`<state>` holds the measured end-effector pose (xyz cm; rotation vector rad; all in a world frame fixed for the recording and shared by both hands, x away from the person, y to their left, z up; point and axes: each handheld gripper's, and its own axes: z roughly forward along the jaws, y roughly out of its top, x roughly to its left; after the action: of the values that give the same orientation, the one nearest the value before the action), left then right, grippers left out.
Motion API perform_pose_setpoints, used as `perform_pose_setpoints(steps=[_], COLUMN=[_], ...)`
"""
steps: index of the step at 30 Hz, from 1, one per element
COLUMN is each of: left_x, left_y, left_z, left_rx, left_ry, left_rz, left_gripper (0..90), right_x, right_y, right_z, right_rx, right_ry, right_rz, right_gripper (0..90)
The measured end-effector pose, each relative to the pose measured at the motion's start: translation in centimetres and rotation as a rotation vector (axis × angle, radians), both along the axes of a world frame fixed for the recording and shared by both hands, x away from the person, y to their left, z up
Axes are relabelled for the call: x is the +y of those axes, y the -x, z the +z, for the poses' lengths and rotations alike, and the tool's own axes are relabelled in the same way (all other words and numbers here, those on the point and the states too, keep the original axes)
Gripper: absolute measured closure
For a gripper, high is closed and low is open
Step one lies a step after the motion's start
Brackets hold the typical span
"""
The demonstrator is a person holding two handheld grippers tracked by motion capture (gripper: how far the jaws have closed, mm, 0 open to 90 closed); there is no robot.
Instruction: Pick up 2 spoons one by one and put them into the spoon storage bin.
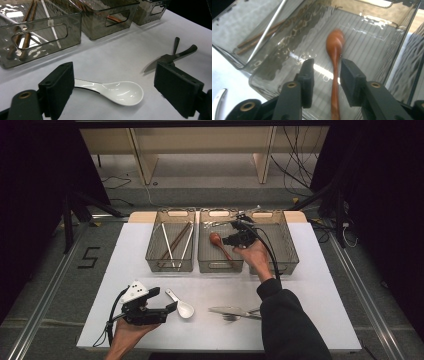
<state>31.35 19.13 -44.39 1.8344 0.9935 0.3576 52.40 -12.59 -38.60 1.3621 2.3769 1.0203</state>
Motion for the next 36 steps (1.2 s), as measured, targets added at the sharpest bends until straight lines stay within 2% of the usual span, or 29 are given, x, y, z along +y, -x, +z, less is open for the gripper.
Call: perform_pose_setpoints(steps=[4,7,10,16,20,23,25,31,36], left_x=[0.0,0.1,0.2,0.4,0.2,0.1,0.0,0.1,0.2], left_y=[0.0,-0.1,-0.1,-0.4,-0.6,-0.9,-1.0,-2.0,-3.3], left_z=[0.0,0.1,0.1,0.2,0.4,0.6,0.7,1.0,1.3], left_rx=[0.0,-0.002,-0.004,0.001,0.004,0.022,0.026,0.021,0.026], left_ry=[0.002,-0.004,0.0,0.001,0.004,0.036,0.024,0.021,0.01], left_rz=[0.009,0.012,0.018,0.023,0.015,0.004,0.0,-0.002,-0.001], left_gripper=[16.2,16.2,16.2,16.2,16.2,16.2,16.2,16.2,16.5], right_x=[-0.3,-0.5,-1.1,-2.7,-4.1,-5.1,-5.7,-7.3,-8.4], right_y=[0.7,1.3,2.2,4.9,7.0,8.3,9.2,11.5,13.2], right_z=[0.6,1.1,1.6,2.0,2.2,2.1,1.9,1.2,0.3], right_rx=[-0.016,-0.017,-0.039,-0.057,-0.08,-0.097,-0.1,-0.123,-0.124], right_ry=[-0.018,-0.002,-0.018,-0.052,-0.094,-0.12,-0.13,-0.155,-0.17], right_rz=[0.016,0.039,0.052,0.087,0.107,0.114,0.123,0.123,0.123], right_gripper=[56.2,50.7,45.6,40.2,38.7,37.9,37.2,35.0,34.4])
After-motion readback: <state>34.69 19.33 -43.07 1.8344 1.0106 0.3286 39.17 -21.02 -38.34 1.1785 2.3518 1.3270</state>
